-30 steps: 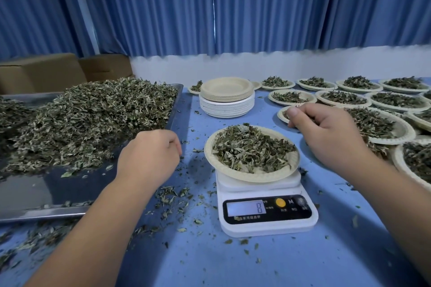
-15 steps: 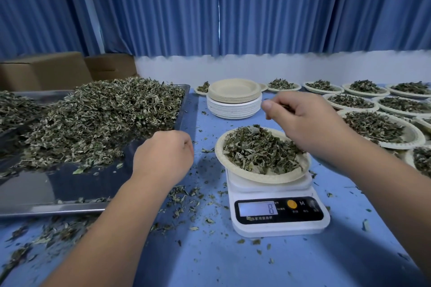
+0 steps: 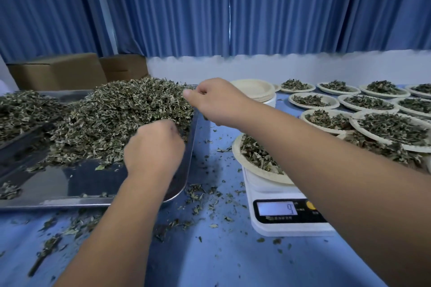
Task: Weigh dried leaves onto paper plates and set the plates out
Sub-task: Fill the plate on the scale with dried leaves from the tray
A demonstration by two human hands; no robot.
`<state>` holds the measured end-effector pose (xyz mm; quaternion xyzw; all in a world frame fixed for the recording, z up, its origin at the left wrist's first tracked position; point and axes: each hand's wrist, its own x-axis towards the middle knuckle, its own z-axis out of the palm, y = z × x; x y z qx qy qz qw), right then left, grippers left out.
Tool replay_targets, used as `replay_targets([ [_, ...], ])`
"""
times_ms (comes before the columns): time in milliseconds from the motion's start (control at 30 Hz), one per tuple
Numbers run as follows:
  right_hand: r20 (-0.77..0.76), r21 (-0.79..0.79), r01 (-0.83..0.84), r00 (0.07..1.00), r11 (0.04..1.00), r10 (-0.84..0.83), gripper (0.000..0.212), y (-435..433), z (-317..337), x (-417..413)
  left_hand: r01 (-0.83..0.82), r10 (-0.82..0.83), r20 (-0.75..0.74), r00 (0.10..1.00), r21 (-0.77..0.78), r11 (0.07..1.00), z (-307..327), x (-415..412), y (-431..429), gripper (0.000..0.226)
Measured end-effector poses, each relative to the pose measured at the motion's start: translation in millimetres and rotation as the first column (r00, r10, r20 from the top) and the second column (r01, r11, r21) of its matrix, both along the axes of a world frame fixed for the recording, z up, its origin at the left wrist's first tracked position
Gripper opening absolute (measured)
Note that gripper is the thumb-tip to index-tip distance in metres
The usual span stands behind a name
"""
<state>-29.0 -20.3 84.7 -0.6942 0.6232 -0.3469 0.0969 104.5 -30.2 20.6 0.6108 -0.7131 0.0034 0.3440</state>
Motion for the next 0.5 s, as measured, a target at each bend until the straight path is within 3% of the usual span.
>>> replay_targets([
  [67,0.129,0.142,-0.056,0.991,0.988,0.038,0.051,-6,-1,16,-0.077,0.077,-0.068,0.995,0.004,0.997,2,13,-6,0.027],
  [133,0.286,0.347,-0.214,0.951,0.913,0.114,0.065,-7,-1,29,-0.13,0.131,-0.172,0.976,0.02,0.991,2,24,-10,0.025],
  [167,0.286,0.41,-0.277,0.944,0.869,0.166,0.068,-6,-3,33,-0.141,0.143,-0.224,0.964,0.022,0.99,2,27,-11,0.024],
  [233,0.126,0.432,-0.289,0.957,0.854,0.261,0.069,-1,-5,34,-0.132,0.127,-0.279,0.952,-0.002,0.991,1,28,-13,0.021],
  [300,0.034,0.337,-0.258,0.964,0.905,0.263,0.064,8,-7,26,-0.106,0.092,-0.277,0.956,-0.035,0.994,-1,26,-14,0.019],
  [333,0.057,0.27,-0.247,0.969,0.931,0.241,0.058,16,-8,21,-0.085,0.069,-0.27,0.96,-0.047,0.995,-1,25,-14,0.02],
  [500,0.319,-0.057,-0.138,0.936,0.989,0.149,0.025,68,-17,-30,0.19,-0.2,-0.204,0.958,-0.067,0.979,-6,20,-14,0.021],
])
